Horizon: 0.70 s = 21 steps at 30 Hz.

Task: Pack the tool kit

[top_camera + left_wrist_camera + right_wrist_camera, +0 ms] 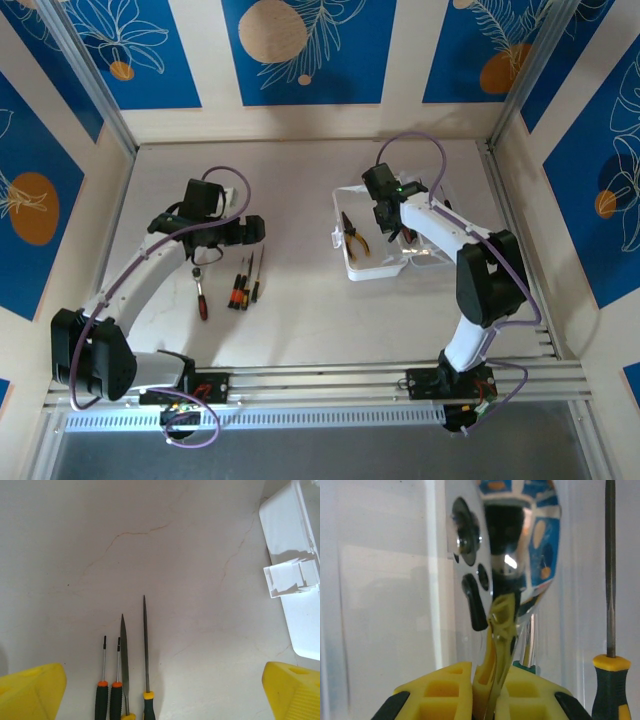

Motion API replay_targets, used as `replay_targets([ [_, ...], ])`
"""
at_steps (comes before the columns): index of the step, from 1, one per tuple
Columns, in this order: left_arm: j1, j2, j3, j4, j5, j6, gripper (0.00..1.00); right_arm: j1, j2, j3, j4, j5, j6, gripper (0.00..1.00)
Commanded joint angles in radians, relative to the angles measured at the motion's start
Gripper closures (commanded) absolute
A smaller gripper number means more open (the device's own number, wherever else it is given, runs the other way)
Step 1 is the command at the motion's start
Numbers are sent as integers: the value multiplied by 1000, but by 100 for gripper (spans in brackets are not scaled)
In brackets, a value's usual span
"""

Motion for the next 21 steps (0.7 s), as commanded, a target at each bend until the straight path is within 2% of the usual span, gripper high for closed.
replay_targets([
  [1, 2, 5, -9, 10, 17, 8, 0, -3, 5, 2, -7, 67, -9, 100],
  [8, 2, 5, -11, 11, 22, 8, 0, 4, 11, 30, -57, 51, 18, 100],
  [14, 3, 2, -11, 7, 22, 12, 0, 4, 11, 37, -74, 32, 29, 80],
  [21, 5, -3, -17, 1, 13, 19, 0, 7, 5, 59, -89, 15, 32, 70],
])
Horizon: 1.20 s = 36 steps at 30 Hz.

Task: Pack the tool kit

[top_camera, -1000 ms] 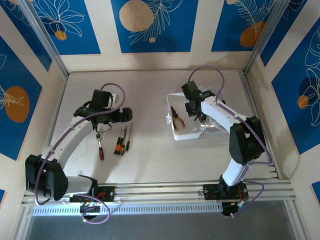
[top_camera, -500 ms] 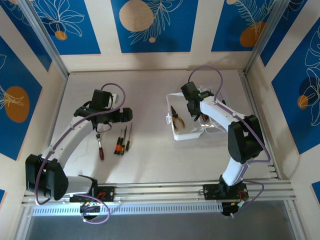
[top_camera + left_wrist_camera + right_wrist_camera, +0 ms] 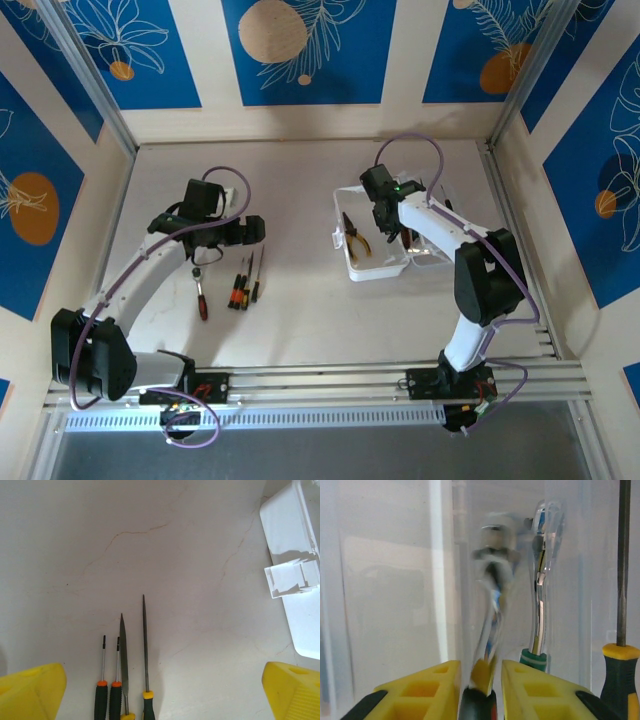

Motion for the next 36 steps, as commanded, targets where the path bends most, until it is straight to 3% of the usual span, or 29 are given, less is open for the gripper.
replay_targets([
  [1, 6, -3, -17, 1, 10, 20, 0, 0, -8, 42, -34, 20, 11, 69],
  [7, 11, -11, -43, -8, -4, 20, 0, 22, -35, 83, -56, -16, 7, 59],
  [9, 18, -13, -61, -9, -24, 16, 0, 38, -63, 96, -51, -104, -11, 42],
  [12, 30, -2, -95, 0, -58, -2, 0, 68, -132, 84, 10, -302, -38, 4],
  [13, 35, 7, -102, 1, -60, -4, 0, 77, -153, 77, 33, -361, -39, 1],
  [18, 41, 72, -147, 23, -72, -5, 0, 126, -220, 53, 100, -542, -20, 1],
  [24, 28, 128, -193, 73, -11, -24, 26, 161, -222, 24, 107, -549, -18, 1],
  [36, -78, 177, -188, 76, -36, -35, 48, 152, -223, -23, 120, -580, 0, 1],
])
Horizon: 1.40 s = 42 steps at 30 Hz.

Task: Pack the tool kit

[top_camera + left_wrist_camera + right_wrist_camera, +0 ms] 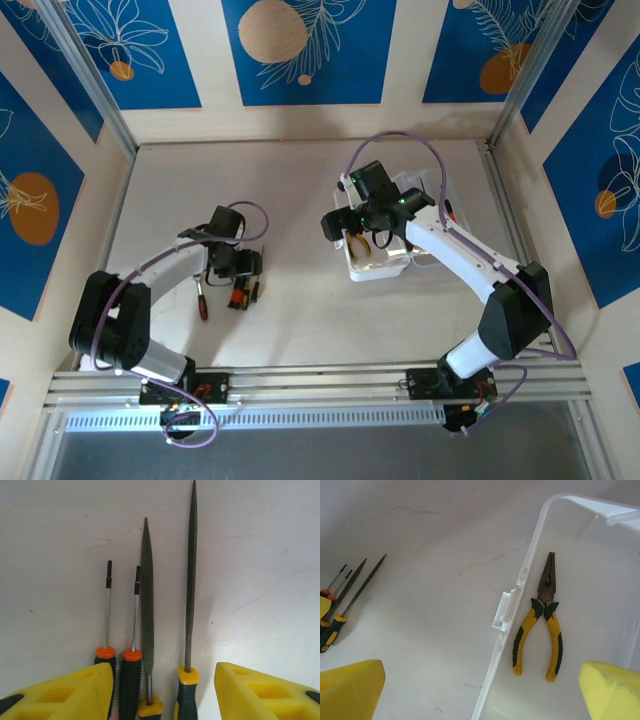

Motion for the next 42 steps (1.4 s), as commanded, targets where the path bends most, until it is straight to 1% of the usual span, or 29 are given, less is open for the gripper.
replay_targets([
  [1, -27, 10, 9, -3, -4, 3, 51, -6, 0, -17, 7, -35, 15, 1],
  [10, -90, 92, 20, 13, -8, -7, 62, -12, 3, -27, 12, -50, 18, 1],
  [16, -107, 145, 44, 9, -11, -12, 72, -23, -5, -35, 14, -58, 17, 1],
  [19, -111, 175, 53, 7, -13, -10, 79, -30, -10, -40, 15, -63, 19, 1],
  [23, -113, 195, 54, 20, -4, -14, 92, -40, -17, -48, 16, -71, 20, 1],
  [26, -114, 194, 59, 21, 2, -11, 100, -48, -27, -51, 15, -77, 19, 1],
  [31, -114, 154, 98, 6, 33, -2, 100, -66, -51, -62, 17, -117, 26, 1],
  [33, -114, 126, 125, 18, 106, 0, 100, -74, -65, -69, 26, -146, 32, 1],
  [35, -115, 87, 153, 71, 242, -14, 100, -84, -82, -82, 43, -190, 45, 1],
  [37, -123, 53, 182, 127, 341, -47, 100, -92, -98, -94, 65, -227, 65, 1],
  [42, -153, 3, 264, 258, 474, -136, 100, -96, -148, -134, 161, -302, 130, 1],
])
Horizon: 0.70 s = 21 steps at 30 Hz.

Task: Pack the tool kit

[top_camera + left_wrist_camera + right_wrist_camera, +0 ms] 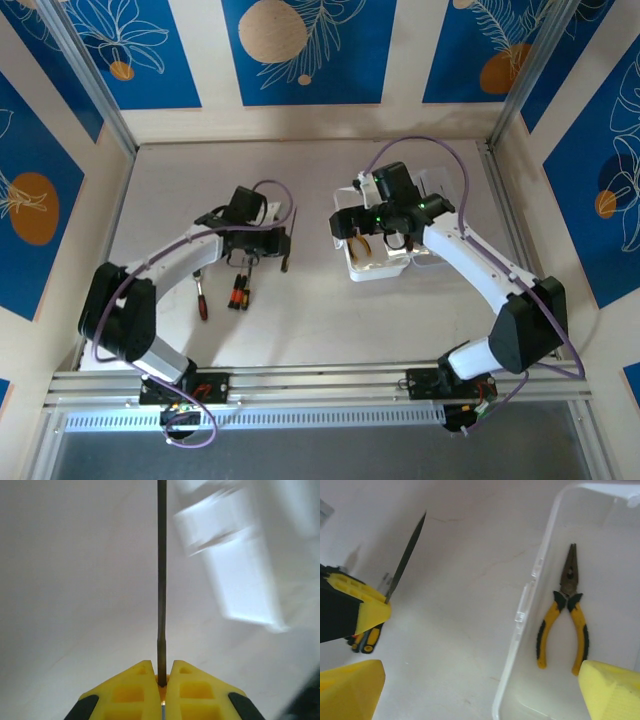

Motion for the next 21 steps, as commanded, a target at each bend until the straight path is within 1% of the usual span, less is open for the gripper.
replay_targets([
  [1, -34, -45, 74, 139, 175, -68, 100, -5, -55, -37, 109, -92, 81, 0],
  [3, -53, -48, 105, 154, 185, -75, 100, -12, -76, -56, 170, -115, 121, 2],
  [6, -81, -44, 129, 175, 193, -86, 100, -23, -90, -67, 242, -141, 171, 7],
  [10, -111, -40, 117, 234, 214, -121, 100, -27, -91, -65, 308, -160, 215, 25],
  [13, -127, -37, 115, 242, 216, -120, 100, -26, -81, -67, 341, -178, 240, 34],
  [16, -135, -38, 118, 248, 218, -122, 100, -24, -64, -67, 352, -189, 253, 40],
  [17, -137, -39, 120, 248, 220, -121, 100, -25, -58, -68, 357, -195, 256, 44],
  [18, -140, -39, 124, 249, 222, -121, 100, -24, -54, -70, 365, -199, 260, 50],
  [21, -145, -35, 132, 249, 225, -116, 100, -22, -43, -76, 382, -214, 273, 57],
])
